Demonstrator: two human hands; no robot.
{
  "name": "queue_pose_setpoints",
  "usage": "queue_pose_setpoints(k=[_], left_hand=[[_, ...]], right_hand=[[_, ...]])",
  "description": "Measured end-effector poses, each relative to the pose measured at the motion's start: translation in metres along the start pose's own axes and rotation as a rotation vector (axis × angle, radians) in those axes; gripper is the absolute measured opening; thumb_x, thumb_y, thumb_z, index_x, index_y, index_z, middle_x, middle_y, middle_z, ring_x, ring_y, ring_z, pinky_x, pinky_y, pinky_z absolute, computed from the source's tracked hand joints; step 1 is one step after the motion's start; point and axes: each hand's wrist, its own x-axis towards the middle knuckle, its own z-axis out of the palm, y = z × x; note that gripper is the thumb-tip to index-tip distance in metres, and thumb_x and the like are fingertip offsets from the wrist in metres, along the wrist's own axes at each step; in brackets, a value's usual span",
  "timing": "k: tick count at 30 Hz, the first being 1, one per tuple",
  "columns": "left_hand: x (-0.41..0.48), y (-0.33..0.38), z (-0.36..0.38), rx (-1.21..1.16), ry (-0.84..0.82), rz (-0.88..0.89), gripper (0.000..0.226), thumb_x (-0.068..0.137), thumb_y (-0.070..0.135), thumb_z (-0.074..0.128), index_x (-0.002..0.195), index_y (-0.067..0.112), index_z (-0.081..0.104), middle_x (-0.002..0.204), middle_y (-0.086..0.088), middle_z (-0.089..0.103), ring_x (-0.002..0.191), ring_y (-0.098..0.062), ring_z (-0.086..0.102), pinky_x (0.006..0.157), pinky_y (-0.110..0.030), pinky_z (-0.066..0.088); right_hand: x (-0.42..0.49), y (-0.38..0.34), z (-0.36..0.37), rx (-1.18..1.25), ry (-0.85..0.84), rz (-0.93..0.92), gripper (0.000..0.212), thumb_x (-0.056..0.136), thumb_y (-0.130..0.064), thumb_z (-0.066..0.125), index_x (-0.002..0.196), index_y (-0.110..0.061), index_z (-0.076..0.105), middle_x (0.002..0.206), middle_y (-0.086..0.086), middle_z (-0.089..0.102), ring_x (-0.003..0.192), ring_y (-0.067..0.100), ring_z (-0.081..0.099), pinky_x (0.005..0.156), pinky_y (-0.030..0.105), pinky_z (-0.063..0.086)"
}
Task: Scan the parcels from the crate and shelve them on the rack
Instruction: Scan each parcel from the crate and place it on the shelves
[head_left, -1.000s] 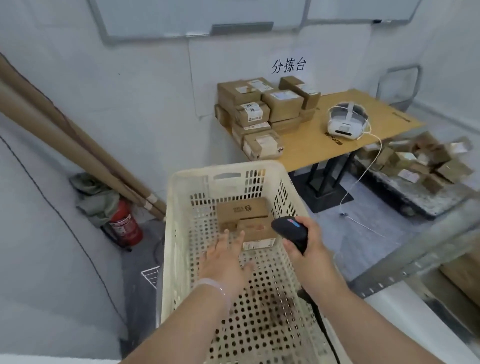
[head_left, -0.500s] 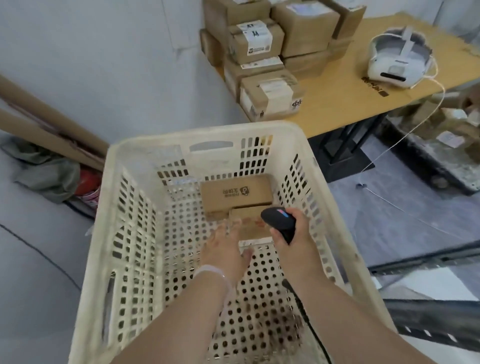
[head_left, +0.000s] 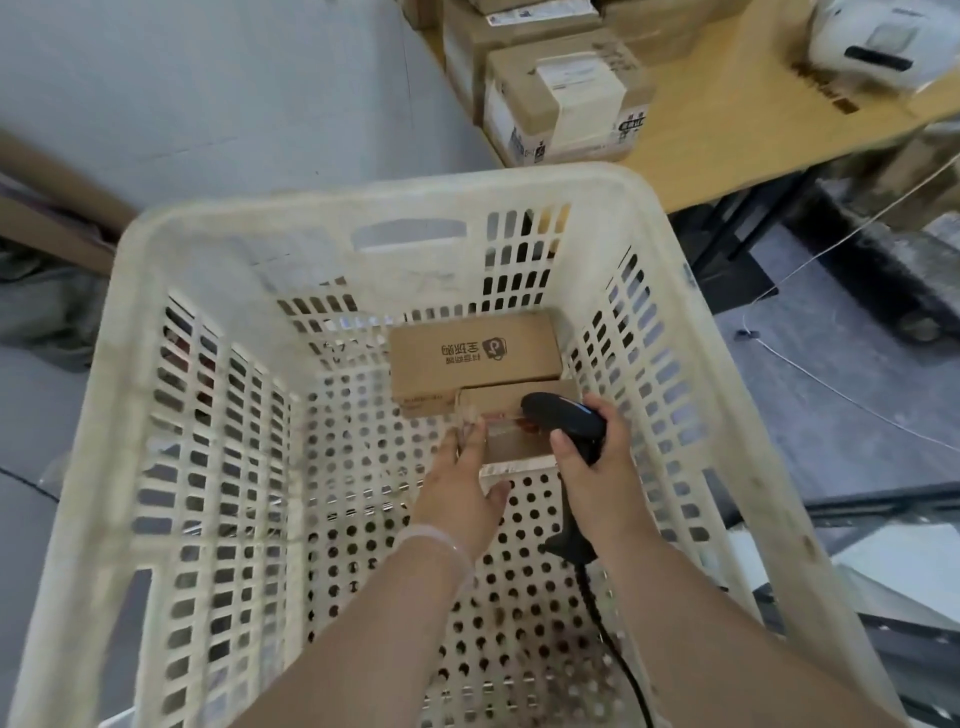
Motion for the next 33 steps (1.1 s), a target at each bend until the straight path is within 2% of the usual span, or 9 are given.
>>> queue_pose_setpoints(k=[14,17,19,21,23,25,26,29,33], left_hand=[[-0.089,0.024,-0.081,0.01,0.157,0.101,0.082,0.095,0.037,0.063,0.156,0.046,0.009,0.163,-0.001,0.018,0.148,-0.028,0.019,0.123,-0.044,0.02],[-0.126,0.035,-0.107,-0.036,0.191,0.14,0.078,0.095,0.036,0.062,0.153,0.051,0.012,0.163,0.003,0.018,0.15,-0.025,0.016,0.121,-0.042,0.01],[-0.152,0.039,-0.124,-0.084,0.214,0.185,0.072,0.096,0.036,0.06,0.151,0.054,0.018,0.162,0.006,0.021,0.15,-0.023,0.017,0.119,-0.042,0.005],[-0.177,0.041,-0.14,-0.107,0.227,0.275,0.063,0.098,0.034,0.058,0.15,0.051,0.028,0.155,0.005,0.032,0.144,-0.021,0.028,0.123,-0.046,0.018],[-0.2,0.045,-0.153,-0.132,0.229,0.358,0.054,0.099,0.033,0.056,0.147,0.047,0.037,0.138,0.011,0.043,0.126,-0.011,0.044,0.115,-0.032,0.034],[-0.22,0.051,-0.166,-0.129,0.209,0.411,0.049,0.099,0.033,0.055,0.144,0.046,0.042,0.125,0.016,0.046,0.1,0.001,0.049,0.092,-0.009,0.038],[-0.229,0.054,-0.171,-0.121,0.198,0.427,0.048,0.099,0.033,0.055,0.144,0.045,0.043,0.123,0.015,0.047,0.093,0.002,0.05,0.083,-0.007,0.039],[-0.248,0.062,-0.186,-0.078,0.188,0.475,0.042,0.101,0.031,0.053,0.142,0.04,0.049,0.121,0.011,0.048,0.09,0.004,0.045,0.08,-0.006,0.031],[-0.27,0.08,-0.194,-0.05,0.168,0.496,0.036,0.102,0.031,0.052,0.136,0.041,0.053,0.115,0.008,0.05,0.087,-0.001,0.053,0.068,-0.009,0.036]], right_hand=[[-0.097,-0.077,-0.02,0.128,0.066,-0.079,0.042,0.096,-0.034,0.061,0.12,-0.058,0.036,0.106,-0.039,0.048,0.09,-0.03,0.047,0.071,0.007,0.037],[-0.137,-0.108,-0.035,0.127,0.097,-0.104,0.043,0.096,-0.037,0.059,0.108,-0.07,0.033,0.107,-0.038,0.048,0.09,-0.025,0.05,0.069,0.009,0.036],[-0.165,-0.125,-0.047,0.113,0.122,-0.147,0.04,0.096,-0.038,0.058,0.114,-0.065,0.034,0.111,-0.034,0.048,0.096,-0.015,0.053,0.07,0.011,0.038],[-0.191,-0.139,-0.059,0.129,0.155,-0.186,0.039,0.096,-0.037,0.059,0.12,-0.057,0.036,0.117,-0.025,0.052,0.104,-0.003,0.055,0.076,0.015,0.04],[-0.217,-0.15,-0.07,0.149,0.188,-0.198,0.039,0.096,-0.037,0.059,0.119,-0.058,0.037,0.118,-0.018,0.056,0.104,0.004,0.057,0.08,0.022,0.043],[-0.241,-0.16,-0.08,0.158,0.204,-0.201,0.038,0.096,-0.039,0.059,0.119,-0.061,0.038,0.113,-0.024,0.057,0.097,-0.001,0.059,0.077,0.025,0.044],[-0.252,-0.164,-0.085,0.163,0.205,-0.203,0.038,0.096,-0.039,0.058,0.118,-0.062,0.038,0.11,-0.027,0.056,0.092,-0.004,0.06,0.075,0.024,0.044],[-0.28,-0.17,-0.101,0.18,0.223,-0.225,0.038,0.097,-0.036,0.058,0.113,-0.065,0.039,0.115,-0.024,0.057,0.089,-0.008,0.06,0.071,0.02,0.046],[-0.309,-0.169,-0.117,0.212,0.236,-0.223,0.039,0.097,-0.034,0.059,0.119,-0.061,0.041,0.118,-0.013,0.062,0.097,0.009,0.066,0.086,0.035,0.054]])
